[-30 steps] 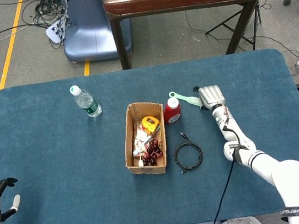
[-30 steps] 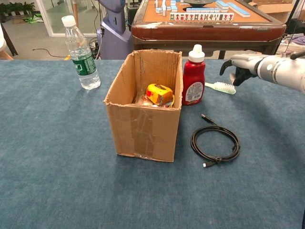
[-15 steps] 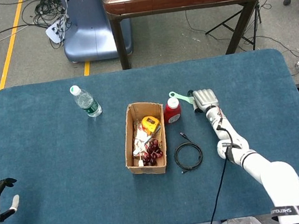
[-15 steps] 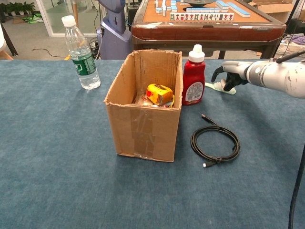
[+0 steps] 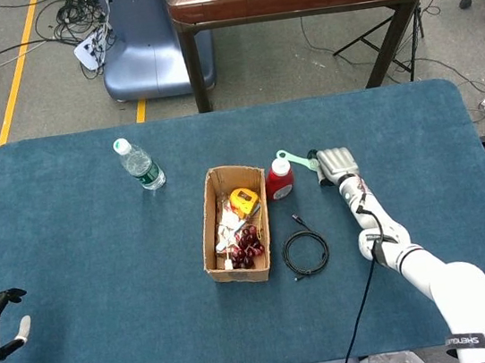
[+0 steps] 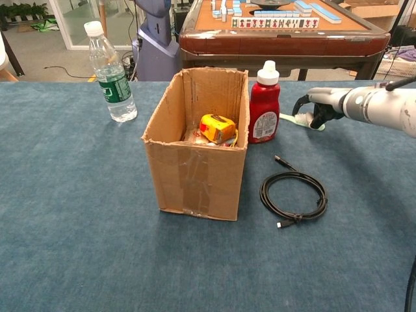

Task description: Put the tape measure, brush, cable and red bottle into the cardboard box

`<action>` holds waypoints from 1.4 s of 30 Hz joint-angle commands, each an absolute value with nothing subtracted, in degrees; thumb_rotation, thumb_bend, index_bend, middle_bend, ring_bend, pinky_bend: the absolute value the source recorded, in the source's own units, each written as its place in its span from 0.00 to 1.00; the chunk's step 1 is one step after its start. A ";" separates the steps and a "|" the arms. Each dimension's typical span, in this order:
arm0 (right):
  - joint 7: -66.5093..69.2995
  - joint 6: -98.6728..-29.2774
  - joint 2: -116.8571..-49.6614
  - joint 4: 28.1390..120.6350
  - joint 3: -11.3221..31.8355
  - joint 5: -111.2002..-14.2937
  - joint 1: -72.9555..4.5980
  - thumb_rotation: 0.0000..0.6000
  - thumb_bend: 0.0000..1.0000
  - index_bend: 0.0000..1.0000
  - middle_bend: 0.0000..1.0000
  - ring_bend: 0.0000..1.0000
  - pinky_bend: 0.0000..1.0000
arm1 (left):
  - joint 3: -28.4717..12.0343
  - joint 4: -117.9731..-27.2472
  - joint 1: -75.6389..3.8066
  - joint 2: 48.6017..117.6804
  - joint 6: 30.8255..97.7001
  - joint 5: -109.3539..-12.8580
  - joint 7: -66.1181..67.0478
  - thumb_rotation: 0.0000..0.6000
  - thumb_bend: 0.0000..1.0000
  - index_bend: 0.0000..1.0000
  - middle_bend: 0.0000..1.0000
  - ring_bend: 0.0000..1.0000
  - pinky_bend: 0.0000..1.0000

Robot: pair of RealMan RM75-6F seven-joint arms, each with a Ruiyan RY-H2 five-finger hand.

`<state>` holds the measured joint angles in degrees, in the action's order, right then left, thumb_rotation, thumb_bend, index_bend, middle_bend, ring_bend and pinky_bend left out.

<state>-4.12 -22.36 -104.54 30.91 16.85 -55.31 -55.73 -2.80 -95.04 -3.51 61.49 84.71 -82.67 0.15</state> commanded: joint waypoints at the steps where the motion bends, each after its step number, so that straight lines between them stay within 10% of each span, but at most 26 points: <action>1: -3.85 -23.42 -102.66 33.92 16.37 -55.79 -54.16 1.00 0.97 0.25 1.00 1.00 1.00 | -2.79 -95.05 -3.53 61.51 84.67 -82.65 0.25 1.00 0.35 0.34 0.41 0.35 0.55; 42: -7.47 -31.93 -91.53 56.45 10.70 -57.75 -48.21 1.00 0.97 0.25 1.00 1.00 1.00 | -2.73 -95.16 -3.51 61.63 84.41 -82.38 0.97 1.00 0.35 0.34 0.41 0.35 0.55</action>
